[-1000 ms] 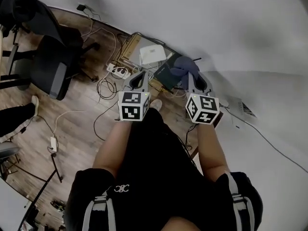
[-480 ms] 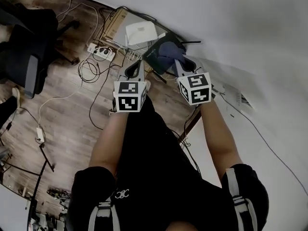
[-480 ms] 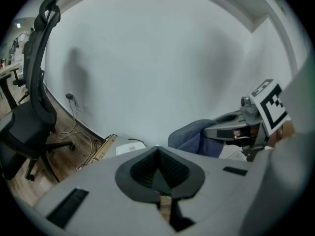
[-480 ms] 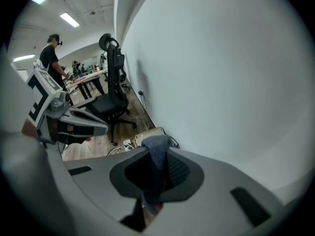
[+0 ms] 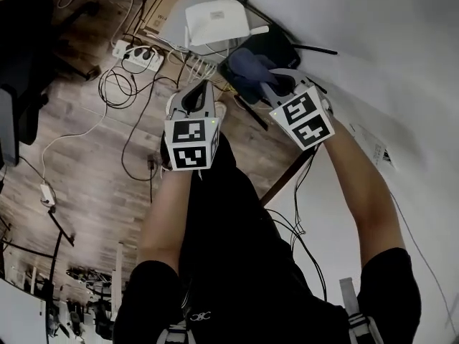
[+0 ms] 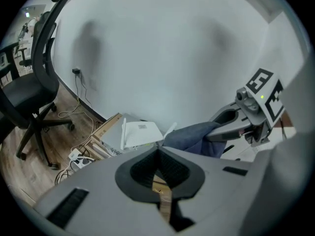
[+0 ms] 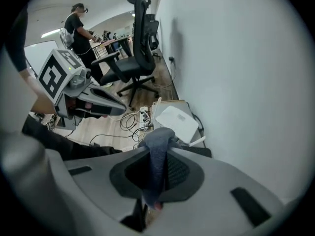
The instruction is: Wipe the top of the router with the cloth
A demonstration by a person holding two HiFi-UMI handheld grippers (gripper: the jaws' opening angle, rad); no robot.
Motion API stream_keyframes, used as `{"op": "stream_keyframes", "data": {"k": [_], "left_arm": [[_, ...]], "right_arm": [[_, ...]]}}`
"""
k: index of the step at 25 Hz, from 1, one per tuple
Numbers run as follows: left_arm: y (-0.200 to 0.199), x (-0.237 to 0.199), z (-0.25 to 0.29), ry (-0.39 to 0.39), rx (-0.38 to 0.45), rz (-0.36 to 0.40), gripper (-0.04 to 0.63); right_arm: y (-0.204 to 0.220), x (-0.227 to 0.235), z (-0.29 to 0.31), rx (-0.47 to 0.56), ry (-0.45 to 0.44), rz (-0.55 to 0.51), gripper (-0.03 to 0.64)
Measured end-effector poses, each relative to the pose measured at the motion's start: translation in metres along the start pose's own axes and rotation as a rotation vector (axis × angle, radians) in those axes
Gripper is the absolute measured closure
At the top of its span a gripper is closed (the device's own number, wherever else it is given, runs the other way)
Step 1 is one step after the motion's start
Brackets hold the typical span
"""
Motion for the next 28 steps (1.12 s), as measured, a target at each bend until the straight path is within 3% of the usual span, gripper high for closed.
{"op": "stream_keyframes", "data": {"k": [5, 11, 23, 28], "left_arm": [[0.043, -0.018, 0.019, -0.012, -0.043, -0.025, 0.595], [0.081, -0.033, 0.032, -0.028, -0.089, -0.043, 0.595], [0.113, -0.064, 0.038, -0.035, -0.151, -0.030, 0.595], [0.115, -0.073, 0.036, -0.045, -0.155, -0.043, 0.595]], "right_arm": [[0.023, -0.012, 0.047, -0.083, -0.061, -0.099, 0.594], [0.026, -0.023, 0.094, -0.099, -0.080, -0.195, 0.594], [0.015, -0.036, 0.153, -0.064, -0.067, -0.301, 0.594], [0.018, -0.038, 0.155, -0.063, -0.111, -0.298, 0.594]]}}
Point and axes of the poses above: the fingertips, and each gripper's own axes: z forward along the fingers, x to its right, y out of its underside, the point moved 4 cm from there along -z, backward along the fingers, and after that the axes turned 5 degrees about y, right-handed, at the moved point
